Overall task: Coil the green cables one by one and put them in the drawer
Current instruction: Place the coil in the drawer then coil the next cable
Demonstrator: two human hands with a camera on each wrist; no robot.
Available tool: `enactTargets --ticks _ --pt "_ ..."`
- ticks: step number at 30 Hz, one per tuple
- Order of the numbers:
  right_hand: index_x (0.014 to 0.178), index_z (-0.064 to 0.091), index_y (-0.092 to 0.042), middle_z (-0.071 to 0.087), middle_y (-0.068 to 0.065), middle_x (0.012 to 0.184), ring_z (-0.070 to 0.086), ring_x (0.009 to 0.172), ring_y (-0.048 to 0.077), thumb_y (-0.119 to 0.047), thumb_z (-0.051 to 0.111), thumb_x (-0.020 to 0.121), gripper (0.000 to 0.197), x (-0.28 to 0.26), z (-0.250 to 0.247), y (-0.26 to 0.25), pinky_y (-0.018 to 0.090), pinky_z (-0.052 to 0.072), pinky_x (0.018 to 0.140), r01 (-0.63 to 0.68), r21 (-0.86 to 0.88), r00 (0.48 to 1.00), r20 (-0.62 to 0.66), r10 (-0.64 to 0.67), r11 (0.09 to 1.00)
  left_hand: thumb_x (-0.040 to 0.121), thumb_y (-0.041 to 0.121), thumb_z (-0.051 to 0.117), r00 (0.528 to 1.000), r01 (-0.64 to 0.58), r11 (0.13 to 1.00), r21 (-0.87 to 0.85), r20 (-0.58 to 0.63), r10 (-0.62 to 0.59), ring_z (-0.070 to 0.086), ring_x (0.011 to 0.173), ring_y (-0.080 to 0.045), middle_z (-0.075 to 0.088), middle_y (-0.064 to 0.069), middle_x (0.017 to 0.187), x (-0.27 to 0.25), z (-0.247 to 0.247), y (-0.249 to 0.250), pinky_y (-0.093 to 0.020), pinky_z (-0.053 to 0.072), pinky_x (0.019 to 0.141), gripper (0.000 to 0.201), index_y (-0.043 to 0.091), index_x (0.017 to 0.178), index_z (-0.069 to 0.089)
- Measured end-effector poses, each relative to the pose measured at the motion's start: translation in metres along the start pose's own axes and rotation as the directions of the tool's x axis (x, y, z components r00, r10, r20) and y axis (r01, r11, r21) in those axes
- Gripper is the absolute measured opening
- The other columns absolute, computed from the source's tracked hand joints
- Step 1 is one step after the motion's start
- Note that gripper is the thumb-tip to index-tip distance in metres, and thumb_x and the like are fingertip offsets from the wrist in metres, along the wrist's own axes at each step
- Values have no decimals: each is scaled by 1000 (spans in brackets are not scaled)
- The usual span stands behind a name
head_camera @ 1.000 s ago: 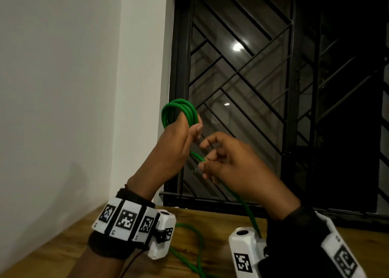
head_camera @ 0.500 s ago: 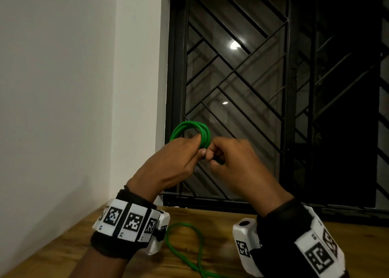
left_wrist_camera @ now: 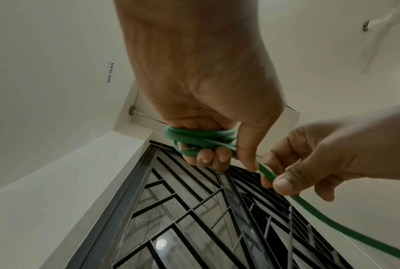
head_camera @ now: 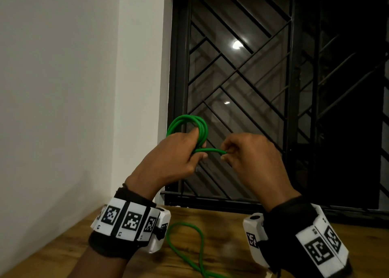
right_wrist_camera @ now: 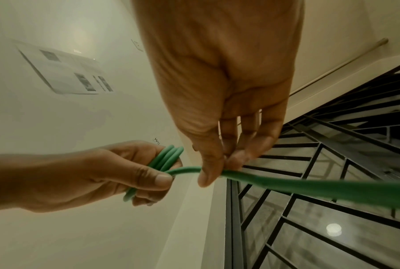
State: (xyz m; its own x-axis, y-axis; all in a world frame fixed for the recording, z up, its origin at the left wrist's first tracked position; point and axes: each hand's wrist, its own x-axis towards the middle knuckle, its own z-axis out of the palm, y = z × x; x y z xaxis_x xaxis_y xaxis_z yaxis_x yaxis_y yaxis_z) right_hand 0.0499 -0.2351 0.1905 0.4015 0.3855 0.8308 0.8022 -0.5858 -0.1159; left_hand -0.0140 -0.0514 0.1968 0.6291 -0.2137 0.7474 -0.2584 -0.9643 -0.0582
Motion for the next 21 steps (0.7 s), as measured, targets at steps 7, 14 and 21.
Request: enactTargets --ticks 7,14,21 --pt "94 74 -32 70 -10 93 64 81 10 -27 71 91 6 -2 4 -4 26 46 62 16 -107 997 -73 -24 994 98 32 57 1000 13 1000 24 -8 -12 43 63 2 40 20 72 1 -3 3 -14 27 57 18 24 101 41" --pt "99 74 -28 68 -7 92 67 82 17 -15 68 92 16 0 16 0 30 50 62 26 -75 993 -111 -35 997 99 35 54 1000 1 999 34 -19 0 40 62 0 37 18 72 2 -3 6 -15 27 56 18 23 100 41" --pt "103 74 -29 70 -9 93 68 79 15 -14 70 91 20 0 20 0 30 50 57 104 -99 982 -146 -117 990 98 28 57 999 29 991 -132 -13 -31 49 64 8 42 16 68 0 -3 0 -13 31 55 29 35 80 35"
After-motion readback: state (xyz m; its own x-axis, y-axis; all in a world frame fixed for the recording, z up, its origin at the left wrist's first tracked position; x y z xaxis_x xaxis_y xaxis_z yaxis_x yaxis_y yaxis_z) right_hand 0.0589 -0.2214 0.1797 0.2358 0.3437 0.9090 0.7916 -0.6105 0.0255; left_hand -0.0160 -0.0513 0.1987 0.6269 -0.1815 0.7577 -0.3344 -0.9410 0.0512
